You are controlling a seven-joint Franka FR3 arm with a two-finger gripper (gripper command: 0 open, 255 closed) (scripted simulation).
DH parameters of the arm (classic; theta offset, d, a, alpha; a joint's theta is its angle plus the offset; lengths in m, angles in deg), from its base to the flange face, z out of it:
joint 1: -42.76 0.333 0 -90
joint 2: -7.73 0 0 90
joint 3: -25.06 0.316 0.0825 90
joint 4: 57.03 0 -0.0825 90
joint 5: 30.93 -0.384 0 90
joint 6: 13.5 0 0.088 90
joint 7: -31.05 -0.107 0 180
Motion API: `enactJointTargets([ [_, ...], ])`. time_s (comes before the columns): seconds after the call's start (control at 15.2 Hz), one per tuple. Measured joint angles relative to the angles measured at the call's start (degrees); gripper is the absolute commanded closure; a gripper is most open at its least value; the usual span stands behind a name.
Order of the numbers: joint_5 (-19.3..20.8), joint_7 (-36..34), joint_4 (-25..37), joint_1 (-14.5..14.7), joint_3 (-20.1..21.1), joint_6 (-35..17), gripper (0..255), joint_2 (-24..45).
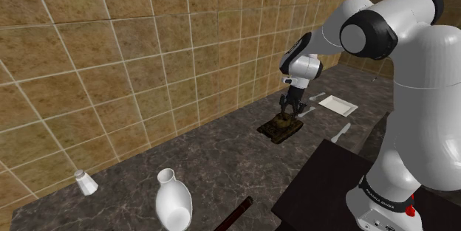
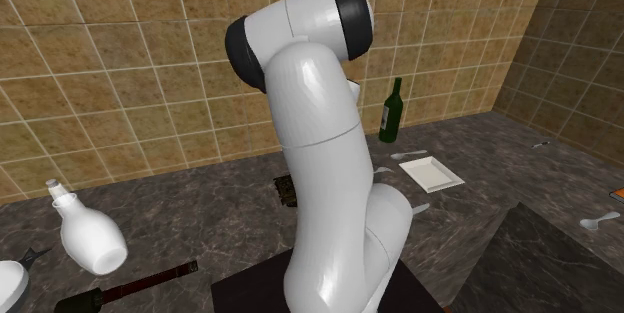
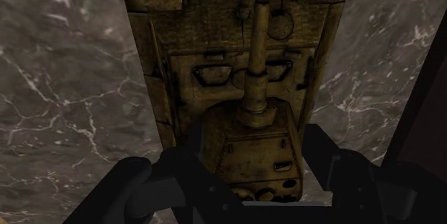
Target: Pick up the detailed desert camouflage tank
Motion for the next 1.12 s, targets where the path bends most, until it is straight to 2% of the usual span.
enactJointTargets([
  [0.2, 0.84, -0.68, -0.10, 0.55, -0.55, 0.32, 255, -0.78],
  [1.12, 12.55, -9.95, 0.66, 6.56, -7.50, 4.82, 255, -11.67],
])
